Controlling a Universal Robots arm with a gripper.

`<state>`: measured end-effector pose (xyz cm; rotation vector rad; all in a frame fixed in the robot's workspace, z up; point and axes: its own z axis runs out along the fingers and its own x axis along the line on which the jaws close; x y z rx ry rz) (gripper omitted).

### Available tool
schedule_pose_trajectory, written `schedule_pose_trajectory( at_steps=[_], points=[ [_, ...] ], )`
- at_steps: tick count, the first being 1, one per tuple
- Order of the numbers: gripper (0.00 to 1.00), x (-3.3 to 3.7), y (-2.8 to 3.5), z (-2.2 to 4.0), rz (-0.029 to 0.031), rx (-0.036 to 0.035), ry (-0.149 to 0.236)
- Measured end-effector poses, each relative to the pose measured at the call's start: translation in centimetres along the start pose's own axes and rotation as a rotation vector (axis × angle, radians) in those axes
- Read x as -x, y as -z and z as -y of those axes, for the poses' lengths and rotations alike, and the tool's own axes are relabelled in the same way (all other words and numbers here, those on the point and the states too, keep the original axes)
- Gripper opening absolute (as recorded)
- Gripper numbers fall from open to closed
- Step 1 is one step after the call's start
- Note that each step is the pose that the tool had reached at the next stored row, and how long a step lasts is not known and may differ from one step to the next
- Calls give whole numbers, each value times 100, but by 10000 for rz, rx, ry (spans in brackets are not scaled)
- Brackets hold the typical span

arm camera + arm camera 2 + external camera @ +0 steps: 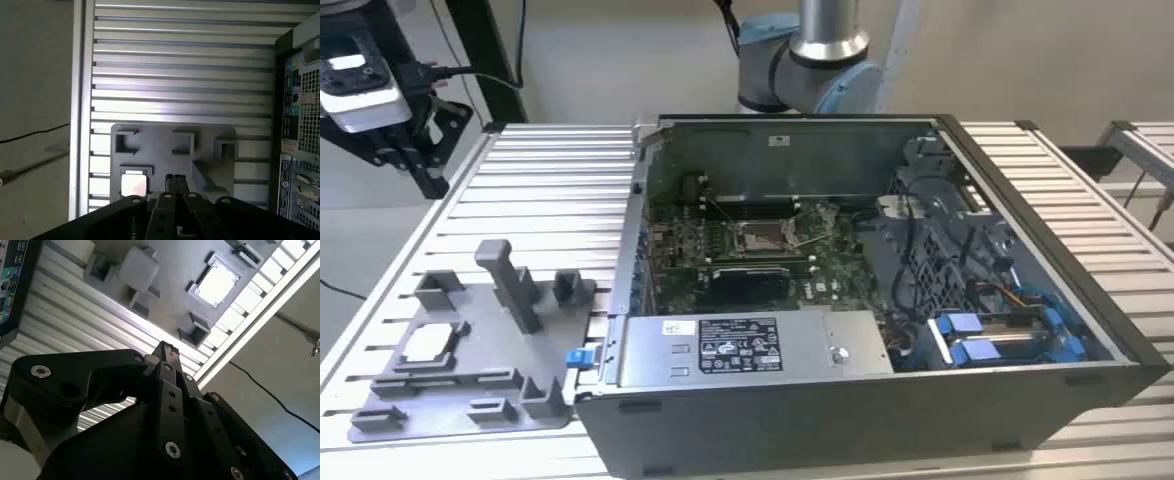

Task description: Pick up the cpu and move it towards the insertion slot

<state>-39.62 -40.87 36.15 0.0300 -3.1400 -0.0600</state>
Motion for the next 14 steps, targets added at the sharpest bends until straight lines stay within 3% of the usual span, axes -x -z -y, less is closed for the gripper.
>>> schedule_pose_trajectory(
  at_steps=[12, 13, 14],
  points=[
    [0, 0, 0, 0, 0, 0, 0],
    [100, 0, 0, 0, 0, 0, 0],
    [100, 0, 0, 0, 0, 0, 0]
  ],
)
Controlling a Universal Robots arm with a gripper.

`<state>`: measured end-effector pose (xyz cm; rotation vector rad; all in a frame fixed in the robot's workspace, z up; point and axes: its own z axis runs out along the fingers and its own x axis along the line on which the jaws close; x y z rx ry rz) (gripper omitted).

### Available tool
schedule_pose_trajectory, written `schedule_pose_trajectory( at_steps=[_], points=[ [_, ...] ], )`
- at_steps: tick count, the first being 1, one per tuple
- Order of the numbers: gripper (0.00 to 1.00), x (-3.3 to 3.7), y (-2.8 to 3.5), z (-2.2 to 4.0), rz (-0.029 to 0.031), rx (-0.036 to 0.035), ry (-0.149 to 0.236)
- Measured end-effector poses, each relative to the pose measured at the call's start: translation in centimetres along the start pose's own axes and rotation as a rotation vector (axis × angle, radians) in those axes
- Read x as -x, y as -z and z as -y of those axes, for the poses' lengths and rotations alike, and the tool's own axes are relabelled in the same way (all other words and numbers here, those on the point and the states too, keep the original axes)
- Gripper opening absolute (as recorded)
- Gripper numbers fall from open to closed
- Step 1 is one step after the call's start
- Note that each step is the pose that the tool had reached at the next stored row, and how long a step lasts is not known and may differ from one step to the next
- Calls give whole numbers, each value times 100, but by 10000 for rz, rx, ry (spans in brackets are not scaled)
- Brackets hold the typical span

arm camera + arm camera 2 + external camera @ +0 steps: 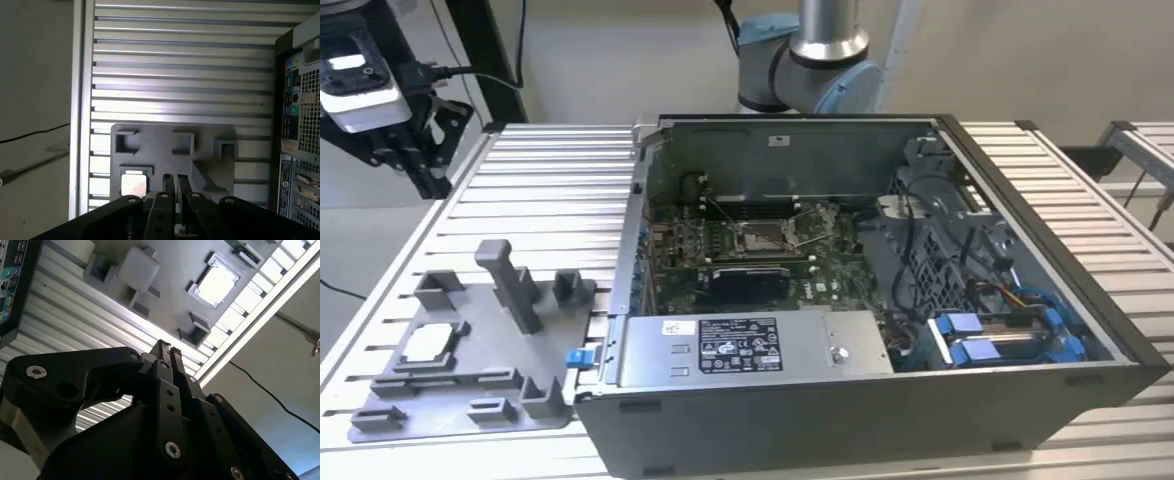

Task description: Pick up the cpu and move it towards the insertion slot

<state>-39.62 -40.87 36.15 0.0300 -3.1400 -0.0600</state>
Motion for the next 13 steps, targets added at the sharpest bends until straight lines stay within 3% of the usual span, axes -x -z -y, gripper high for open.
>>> schedule_pose_trajectory(
  at_steps=[13],
  points=[
    [100, 0, -2, 0, -2, -1, 0]
  ],
)
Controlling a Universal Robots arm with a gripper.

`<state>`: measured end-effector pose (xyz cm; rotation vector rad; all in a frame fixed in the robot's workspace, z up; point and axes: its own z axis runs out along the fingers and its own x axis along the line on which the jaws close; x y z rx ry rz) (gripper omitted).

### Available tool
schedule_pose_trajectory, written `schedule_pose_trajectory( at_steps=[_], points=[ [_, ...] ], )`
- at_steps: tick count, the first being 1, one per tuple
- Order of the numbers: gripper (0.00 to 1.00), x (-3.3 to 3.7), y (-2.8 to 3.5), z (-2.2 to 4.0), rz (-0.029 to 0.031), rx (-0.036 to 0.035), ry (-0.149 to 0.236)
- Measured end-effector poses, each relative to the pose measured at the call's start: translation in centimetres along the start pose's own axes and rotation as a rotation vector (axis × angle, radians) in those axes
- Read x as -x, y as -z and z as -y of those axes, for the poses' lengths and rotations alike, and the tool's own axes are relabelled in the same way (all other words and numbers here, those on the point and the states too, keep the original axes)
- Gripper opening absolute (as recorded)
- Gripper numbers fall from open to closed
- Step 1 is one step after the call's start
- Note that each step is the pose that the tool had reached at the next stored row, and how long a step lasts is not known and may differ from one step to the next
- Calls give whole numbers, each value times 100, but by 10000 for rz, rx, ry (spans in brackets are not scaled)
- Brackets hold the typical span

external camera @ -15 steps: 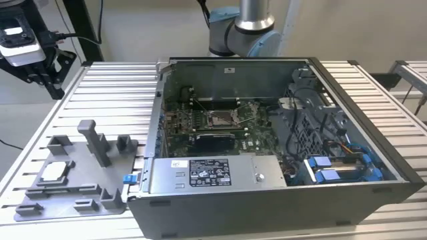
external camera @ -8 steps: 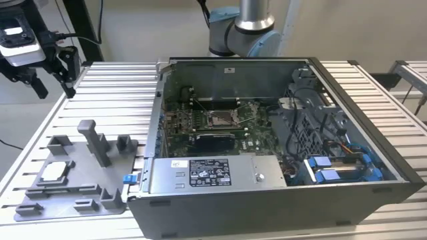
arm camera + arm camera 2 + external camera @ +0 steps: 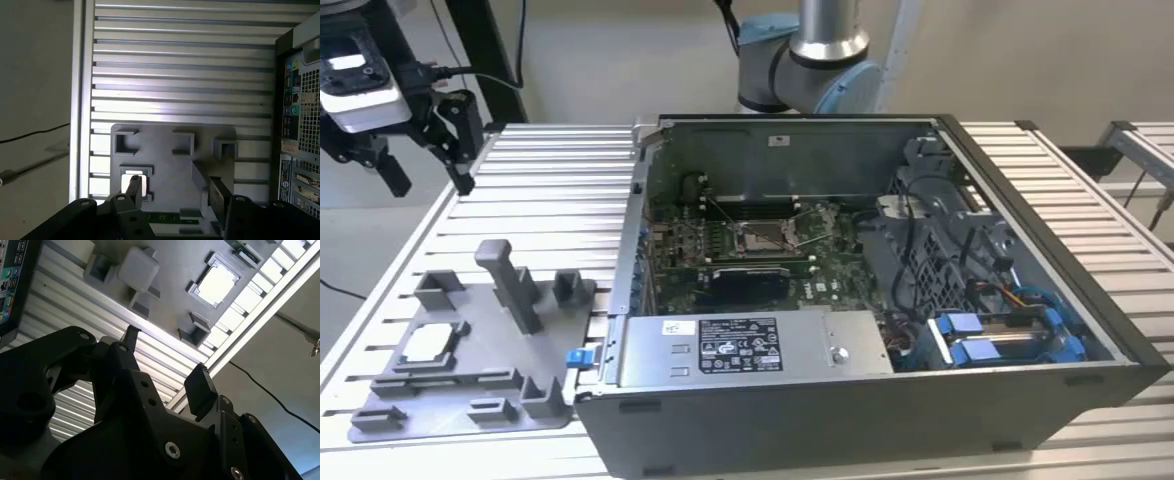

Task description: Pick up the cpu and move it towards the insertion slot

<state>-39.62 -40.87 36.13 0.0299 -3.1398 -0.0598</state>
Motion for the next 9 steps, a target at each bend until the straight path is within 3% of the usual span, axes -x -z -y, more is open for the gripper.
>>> schedule_pose_trajectory(
  at_steps=[9],
  points=[
    [100, 0, -81, 3, 3, 1, 0]
  ],
)
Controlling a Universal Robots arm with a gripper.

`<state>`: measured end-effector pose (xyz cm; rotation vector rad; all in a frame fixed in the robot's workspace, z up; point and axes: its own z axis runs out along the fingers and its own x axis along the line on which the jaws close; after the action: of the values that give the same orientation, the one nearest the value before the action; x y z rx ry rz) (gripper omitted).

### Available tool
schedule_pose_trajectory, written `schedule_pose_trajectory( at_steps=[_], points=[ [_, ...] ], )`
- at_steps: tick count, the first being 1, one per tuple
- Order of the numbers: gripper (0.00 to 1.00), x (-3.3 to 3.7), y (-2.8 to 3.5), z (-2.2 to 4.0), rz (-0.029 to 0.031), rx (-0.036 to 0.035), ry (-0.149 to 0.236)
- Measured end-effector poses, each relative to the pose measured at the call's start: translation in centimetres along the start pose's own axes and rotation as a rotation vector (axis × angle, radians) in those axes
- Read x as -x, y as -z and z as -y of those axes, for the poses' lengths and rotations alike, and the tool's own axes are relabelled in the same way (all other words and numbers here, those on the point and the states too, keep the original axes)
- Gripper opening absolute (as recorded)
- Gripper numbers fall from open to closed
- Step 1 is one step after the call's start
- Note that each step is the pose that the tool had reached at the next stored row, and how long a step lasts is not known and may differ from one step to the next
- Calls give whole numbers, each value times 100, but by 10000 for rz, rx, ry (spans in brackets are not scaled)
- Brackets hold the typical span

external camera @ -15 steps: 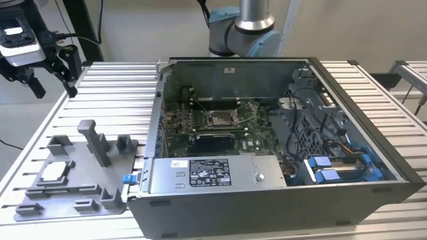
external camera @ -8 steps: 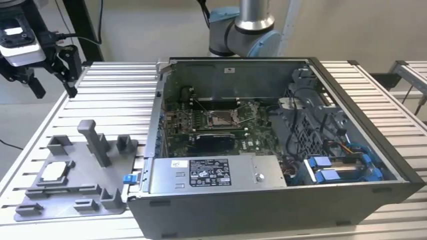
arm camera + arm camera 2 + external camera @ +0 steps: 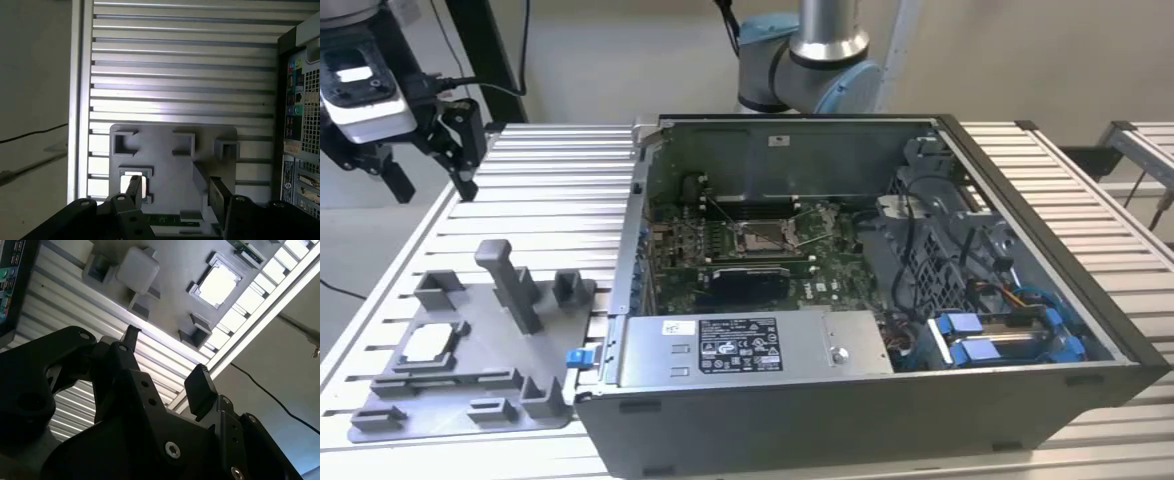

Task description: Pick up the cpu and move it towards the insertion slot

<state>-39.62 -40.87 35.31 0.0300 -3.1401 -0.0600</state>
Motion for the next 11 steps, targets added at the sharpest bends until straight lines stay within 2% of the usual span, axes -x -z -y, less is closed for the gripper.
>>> schedule_pose_trajectory(
  at_steps=[11],
  points=[
    [100, 0, -117, 5, 0, 0, 0]
  ],
)
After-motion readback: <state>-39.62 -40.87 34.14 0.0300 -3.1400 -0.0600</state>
